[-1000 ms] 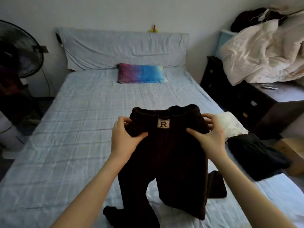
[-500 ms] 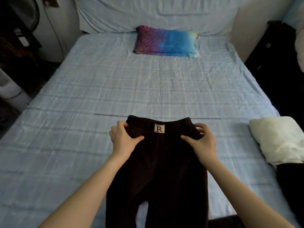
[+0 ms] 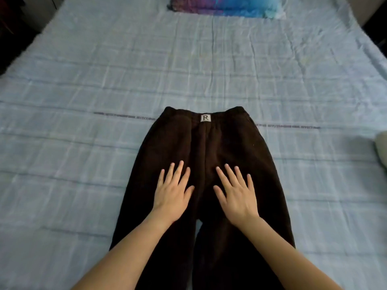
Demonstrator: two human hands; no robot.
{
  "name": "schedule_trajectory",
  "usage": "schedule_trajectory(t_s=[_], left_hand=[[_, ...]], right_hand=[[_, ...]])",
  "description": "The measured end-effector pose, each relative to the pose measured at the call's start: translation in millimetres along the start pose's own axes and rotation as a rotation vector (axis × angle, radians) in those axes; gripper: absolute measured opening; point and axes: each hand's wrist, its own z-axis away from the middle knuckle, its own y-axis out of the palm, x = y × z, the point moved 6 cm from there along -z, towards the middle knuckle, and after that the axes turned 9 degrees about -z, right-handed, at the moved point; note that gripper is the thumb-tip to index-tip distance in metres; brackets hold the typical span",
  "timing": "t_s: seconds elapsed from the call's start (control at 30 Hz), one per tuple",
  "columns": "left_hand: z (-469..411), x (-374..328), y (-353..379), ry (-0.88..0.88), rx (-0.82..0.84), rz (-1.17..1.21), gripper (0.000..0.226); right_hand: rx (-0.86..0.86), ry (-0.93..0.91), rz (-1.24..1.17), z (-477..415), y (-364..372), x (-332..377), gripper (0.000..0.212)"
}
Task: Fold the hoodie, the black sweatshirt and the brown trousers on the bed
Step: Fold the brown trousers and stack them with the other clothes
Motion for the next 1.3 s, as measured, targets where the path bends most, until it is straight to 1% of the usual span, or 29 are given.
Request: schedule_trajectory(t_s=[0.07, 0.13, 0.2, 0.3, 0.37, 0.43, 0.47, 0.53, 0.57, 0.63, 0.67, 0.73, 0.83, 0.9, 0.93, 1.0, 1.1, 1.17, 1.23, 1.3], left_hand=[[1.5, 2.5, 25.3, 0.011, -0.031, -0.010, 0.062], [-1.7, 4.5, 44.3, 0.026, -0.125, -0.018, 0.060], [-4.5, 6.6, 59.7, 0.034, -0.186, -0.014, 0.059], [-7.0, 7.9, 65.5, 0.043, -0.215, -0.007, 0.058], [-3.4, 8.0, 60.2, 0.028, -0.181, -0.011, 0.057], [-1.9, 7.2, 50.8, 0.030, -0.117, -0.001, 0.057], [0.1, 6.4, 44.9, 0.033, -0.059, 0.017, 0.058], [12.2, 3.8, 28.2, 0.040, 0.034, 0.115, 0.057], [29.2, 4.0, 17.2, 0.038, 0.037, 0.175, 0.056], [76.1, 4.6, -4.7, 0.036, -0.052, 0.215, 0.054], [112.8, 9.2, -11.6, 0.036, -0.094, 0.208, 0.053], [191.7, 17.4, -1.7, 0.059, -0.121, 0.187, 0.053], [273.6, 34.2, 41.1, 0.083, 0.000, 0.099, 0.055], [291.1, 41.8, 70.2, 0.125, 0.096, 0.026, 0.057], [291.7, 43.4, 79.7, 0.144, 0.113, 0.012, 0.057], [286.7, 45.2, 87.3, 0.151, 0.099, 0.027, 0.059], [286.1, 46.6, 82.5, 0.200, 0.065, 0.140, 0.058], [297.5, 57.4, 69.8, 0.205, 0.038, 0.347, 0.054], [318.2, 76.0, 53.8, 0.129, -0.020, 0.528, 0.053], [345.8, 94.8, 43.8, 0.047, -0.081, 0.582, 0.058]], right_hand=[[0.003, 0.023, 0.045, 8.9, 30.5, -21.0, 0.063], [-0.093, -0.014, 0.082, 6.7, 44.4, -32.1, 0.061], [-0.174, -0.056, 0.084, 2.4, 55.8, -36.5, 0.059], [-0.211, -0.073, 0.080, 0.1, 60.7, -39.9, 0.058], [-0.184, -0.052, 0.095, 3.9, 57.2, -38.2, 0.059], [-0.100, -0.015, 0.099, 5.2, 49.8, -33.2, 0.060], [-0.049, 0.019, 0.072, 6.7, 45.3, -28.6, 0.059], [-0.016, 0.099, -0.101, 19.5, 29.6, -11.4, 0.056], [-0.059, 0.120, -0.216, 37.1, 21.4, 3.5, 0.055], [-0.192, 0.073, -0.371, 84.9, 8.3, 37.8, 0.053], [-0.215, 0.028, -0.382, 119.0, 10.7, 61.9, 0.052], [-0.191, -0.037, -0.337, 189.4, 38.1, 105.6, 0.054], [-0.132, -0.015, -0.291, 258.1, 99.9, 145.7, 0.054], [-0.054, 0.058, -0.270, 276.0, 146.1, 151.5, 0.054], [-0.037, 0.080, -0.237, 280.3, 163.8, 151.1, 0.054], [-0.073, 0.100, -0.176, 281.8, 182.3, 147.3, 0.056], [-0.151, 0.102, -0.159, 280.0, 184.0, 147.9, 0.056], [-0.177, 0.083, -0.182, 287.8, 180.6, 152.0, 0.053], [-0.218, 0.127, -0.276, 306.8, 175.8, 154.8, 0.048], [-0.235, 0.223, -0.397, 332.7, 175.9, 161.2, 0.048]])
